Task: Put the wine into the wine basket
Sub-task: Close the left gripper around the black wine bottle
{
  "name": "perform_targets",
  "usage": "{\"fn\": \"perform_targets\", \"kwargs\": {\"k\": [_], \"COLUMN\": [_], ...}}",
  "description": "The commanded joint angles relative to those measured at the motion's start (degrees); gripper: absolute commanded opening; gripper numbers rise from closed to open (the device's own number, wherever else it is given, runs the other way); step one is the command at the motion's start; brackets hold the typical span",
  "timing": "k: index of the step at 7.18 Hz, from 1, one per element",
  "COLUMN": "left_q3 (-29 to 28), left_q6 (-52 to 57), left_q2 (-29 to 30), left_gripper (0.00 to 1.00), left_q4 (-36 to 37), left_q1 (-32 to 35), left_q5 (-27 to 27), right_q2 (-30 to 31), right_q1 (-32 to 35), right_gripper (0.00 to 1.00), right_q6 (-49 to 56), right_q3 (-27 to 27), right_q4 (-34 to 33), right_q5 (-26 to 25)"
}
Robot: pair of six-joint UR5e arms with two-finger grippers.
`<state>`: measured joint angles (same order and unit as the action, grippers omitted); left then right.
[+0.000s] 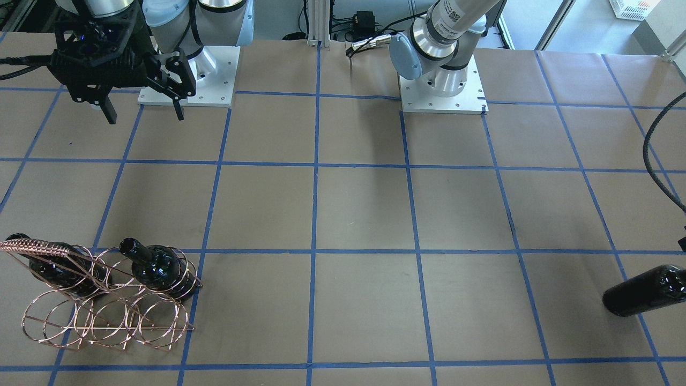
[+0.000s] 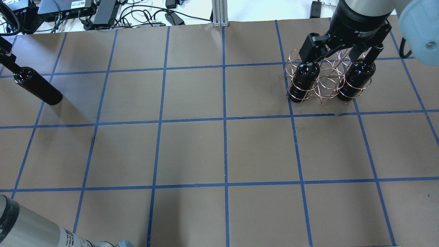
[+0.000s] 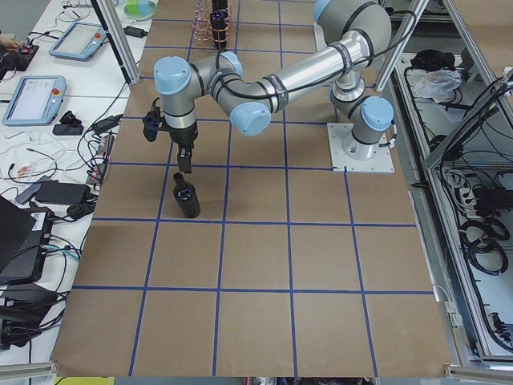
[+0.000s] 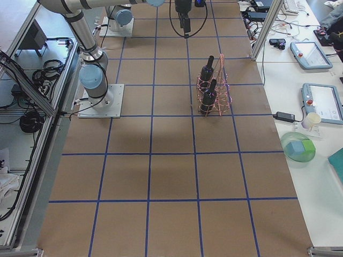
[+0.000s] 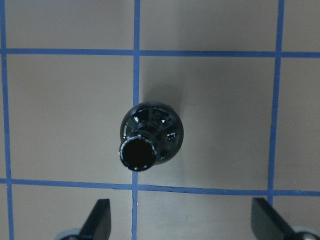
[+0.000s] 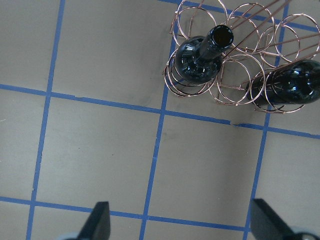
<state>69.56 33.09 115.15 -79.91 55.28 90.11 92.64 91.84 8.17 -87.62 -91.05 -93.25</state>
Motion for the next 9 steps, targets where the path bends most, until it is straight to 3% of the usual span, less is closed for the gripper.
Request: {"fn": "perform_targets", "kwargs": {"k": [1,5,9], "left_q3": [0.0,0.1,0.1], "left_q6": [0.7,0.0,0.0], "left_q2": [1.4,4.3,4.6], "left_gripper": [1.0,0.98,0.78], "left_q4": [2.6,5.3,5.7], "left_q1": [-1.4,-1.9,-1.9], "left_q5": [-1.9,-5.3,-5.4], "right_q2": [0.0,0.0,0.0], "right_q1": [0.0,0.0,0.0], "right_gripper": [1.0,1.0,1.0], "right_q6": [0.0,0.1,0.0], "right_q3": [0.0,0.0,0.0], "right_q4": [0.0,0.0,0.0], "right_q5": [0.0,0.0,0.0]}}
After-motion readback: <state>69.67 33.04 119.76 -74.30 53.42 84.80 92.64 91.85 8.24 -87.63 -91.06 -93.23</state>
